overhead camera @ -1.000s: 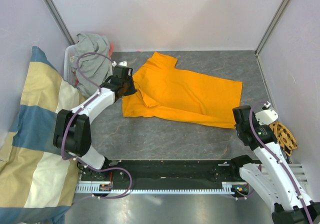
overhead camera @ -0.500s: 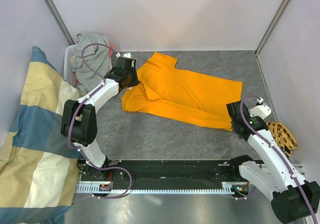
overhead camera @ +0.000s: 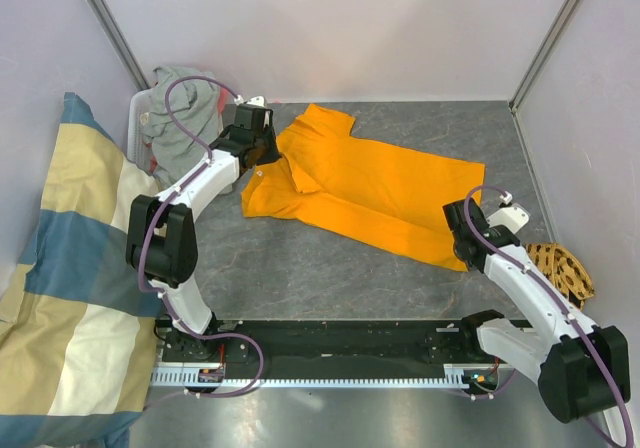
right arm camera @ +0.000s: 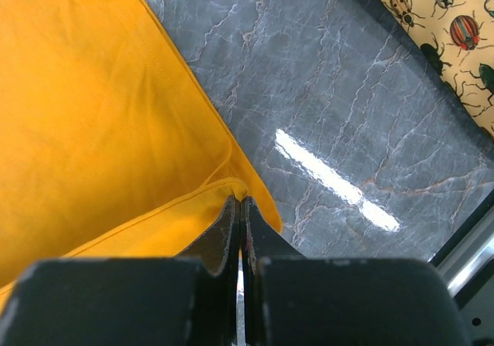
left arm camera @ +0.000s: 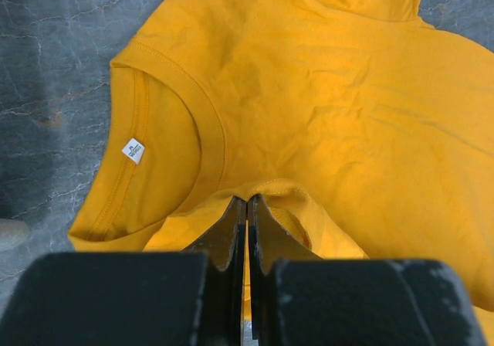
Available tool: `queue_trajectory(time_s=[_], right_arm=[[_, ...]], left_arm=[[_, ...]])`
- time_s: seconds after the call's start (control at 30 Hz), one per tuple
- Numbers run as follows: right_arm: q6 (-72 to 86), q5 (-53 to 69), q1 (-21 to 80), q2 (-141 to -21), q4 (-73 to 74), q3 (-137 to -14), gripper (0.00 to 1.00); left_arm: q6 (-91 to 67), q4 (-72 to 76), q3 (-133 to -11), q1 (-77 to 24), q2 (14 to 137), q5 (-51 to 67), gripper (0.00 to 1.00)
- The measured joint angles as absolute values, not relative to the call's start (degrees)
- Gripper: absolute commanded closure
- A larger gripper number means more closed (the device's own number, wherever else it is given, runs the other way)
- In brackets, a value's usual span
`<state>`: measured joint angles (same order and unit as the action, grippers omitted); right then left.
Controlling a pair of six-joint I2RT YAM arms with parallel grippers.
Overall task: Fold and stack the t-shirts
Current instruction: Fold the tshirt
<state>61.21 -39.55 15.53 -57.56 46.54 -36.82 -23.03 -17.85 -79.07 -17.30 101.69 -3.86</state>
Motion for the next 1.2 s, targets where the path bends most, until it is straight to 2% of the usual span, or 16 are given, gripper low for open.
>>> queue_trajectory(time_s=[0.27, 0.33, 0.37, 0.4, 0.47, 0.5, 0.53, 0.57, 0.63, 0.67, 0.97, 1.2], right_arm=[[60.71, -40.03, 15.53, -59.22, 44.27, -36.18, 0.99], [60.62, -40.29, 15.53, -59.46, 44.03, -36.05, 0.95], [60.60, -40.42, 15.53, -59.64, 43.90, -36.03, 0.88], [60.55, -40.51, 15.53, -59.86, 43.75, -36.01, 0.70], [60.69, -40.80, 15.53, -60.10, 43.48, -36.01, 0.32], [60.69, -40.97, 15.53, -60.18, 43.38, -36.01, 0.07], [60.66, -41.21, 15.53, -60.23, 43.29, -36.01, 0.03], [60.95, -41.56, 15.53, -60.25, 43.22, -36.01, 0.02], [60.14, -41.87, 15.53, -60.29, 43.35, -36.01, 0.02], [60.07, -42.04, 15.53, -60.31, 43.33, -36.01, 0.02], [57.95, -42.61, 15.53, -58.94, 43.40, -37.06, 0.02], [53.01, -40.51, 15.53, -57.17, 42.78, -38.48, 0.02]], left_arm=[[-22.85, -17.91, -79.09, -17.30, 102.13, -3.84, 0.98], [-22.85, -17.91, -79.09, -17.26, 102.52, -3.84, 0.98], [-22.83, -17.93, -79.09, -17.21, 102.69, -3.81, 0.98], [-22.83, -17.96, -79.09, -17.17, 102.91, -3.84, 0.98], [-22.83, -17.98, -79.09, -17.10, 103.26, -3.84, 0.98], [-22.83, -17.96, -79.09, -17.08, 103.44, -3.84, 0.95], [-22.83, -17.98, -79.09, -17.08, 103.59, -3.84, 0.88], [-22.83, -18.02, -79.09, -17.06, 103.77, -3.84, 0.65], [-22.28, -18.04, -79.15, -17.06, 104.22, -3.79, 0.31], [-22.11, -18.15, -79.35, -17.06, 104.51, -3.75, 0.01], [-21.67, -18.81, -82.59, -17.04, 104.16, -3.57, 0.00], [-21.74, -17.85, -72.53, -17.06, 91.24, -5.89, 0.00]])
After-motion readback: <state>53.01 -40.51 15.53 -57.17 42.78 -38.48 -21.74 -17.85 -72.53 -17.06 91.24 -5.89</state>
